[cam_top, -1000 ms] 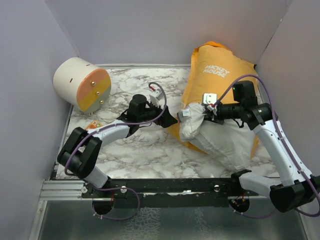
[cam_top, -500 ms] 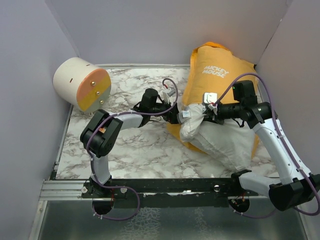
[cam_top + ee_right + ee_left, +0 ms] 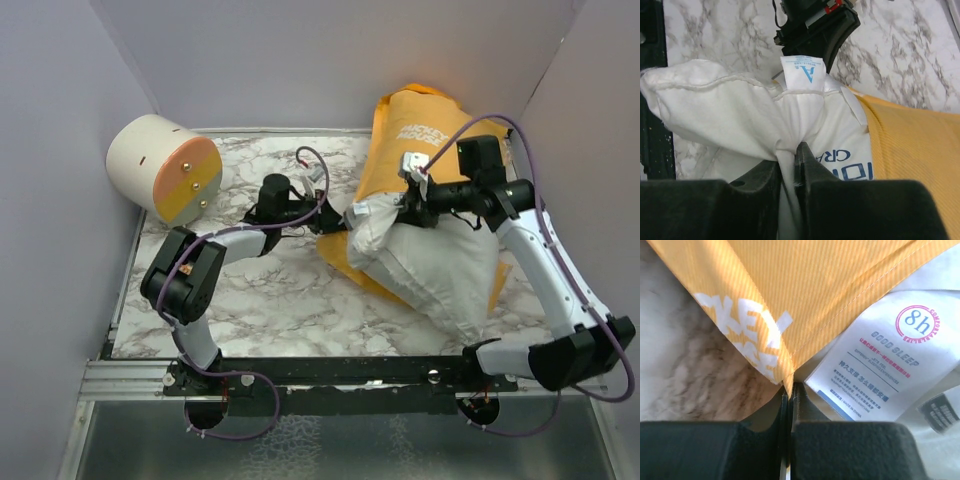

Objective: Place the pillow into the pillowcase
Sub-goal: Stuff the pillow into the pillowcase.

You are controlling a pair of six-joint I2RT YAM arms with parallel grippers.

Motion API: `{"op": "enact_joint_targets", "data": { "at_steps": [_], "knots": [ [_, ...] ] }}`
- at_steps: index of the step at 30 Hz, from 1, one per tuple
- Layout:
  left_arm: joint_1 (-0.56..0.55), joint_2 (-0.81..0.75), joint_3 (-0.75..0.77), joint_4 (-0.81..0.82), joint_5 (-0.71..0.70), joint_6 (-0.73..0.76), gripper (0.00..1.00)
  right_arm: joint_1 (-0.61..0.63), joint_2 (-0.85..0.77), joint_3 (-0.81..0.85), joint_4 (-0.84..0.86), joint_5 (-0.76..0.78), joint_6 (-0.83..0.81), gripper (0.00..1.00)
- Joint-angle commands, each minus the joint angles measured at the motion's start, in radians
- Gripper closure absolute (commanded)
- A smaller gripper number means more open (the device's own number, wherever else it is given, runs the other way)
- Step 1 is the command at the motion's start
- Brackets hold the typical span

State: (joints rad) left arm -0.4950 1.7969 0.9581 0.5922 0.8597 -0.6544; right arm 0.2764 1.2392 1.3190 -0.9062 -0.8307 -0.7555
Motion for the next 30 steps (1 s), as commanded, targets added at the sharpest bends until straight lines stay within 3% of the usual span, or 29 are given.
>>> {"op": "enact_joint_targets", "data": {
  "at_steps": [1, 3, 6, 8, 12, 16, 20, 30],
  "knots": [
    [0.116, -0.094, -0.057, 0.091, -0.037, -0.104, 1.00, 0.071, 0.235, 0.221, 0.073, -0.118, 0.065, 0.83],
    [0.165, -0.089, -0.080, 0.110, -0.056, -0.138, 1.00, 0.135, 0.347, 0.309, -0.071, -0.130, 0.006, 0.68],
    [0.226, -0.066, -0.113, 0.113, -0.077, -0.152, 1.00, 0.108, 0.372, 0.347, -0.147, -0.278, -0.023, 0.40],
    [0.254, -0.062, -0.136, 0.118, -0.092, -0.155, 1.00, 0.030, 0.291, 0.287, -0.097, -0.383, 0.013, 0.24],
    [0.293, -0.058, -0.159, 0.125, -0.131, -0.156, 1.00, -0.235, 0.089, 0.103, 0.072, -0.467, 0.186, 0.06],
    [0.303, -0.042, -0.149, 0.138, -0.155, -0.167, 1.00, -0.503, 0.006, -0.074, 0.126, -0.454, 0.308, 0.06],
    [0.305, -0.031, -0.128, 0.130, -0.193, -0.174, 1.00, -0.697, 0.030, -0.185, 0.084, -0.402, 0.278, 0.07],
    [0.305, 0.021, -0.083, 0.167, -0.166, -0.216, 1.00, -0.726, 0.228, -0.182, -0.352, -0.162, -0.291, 0.08]
  ]
}}
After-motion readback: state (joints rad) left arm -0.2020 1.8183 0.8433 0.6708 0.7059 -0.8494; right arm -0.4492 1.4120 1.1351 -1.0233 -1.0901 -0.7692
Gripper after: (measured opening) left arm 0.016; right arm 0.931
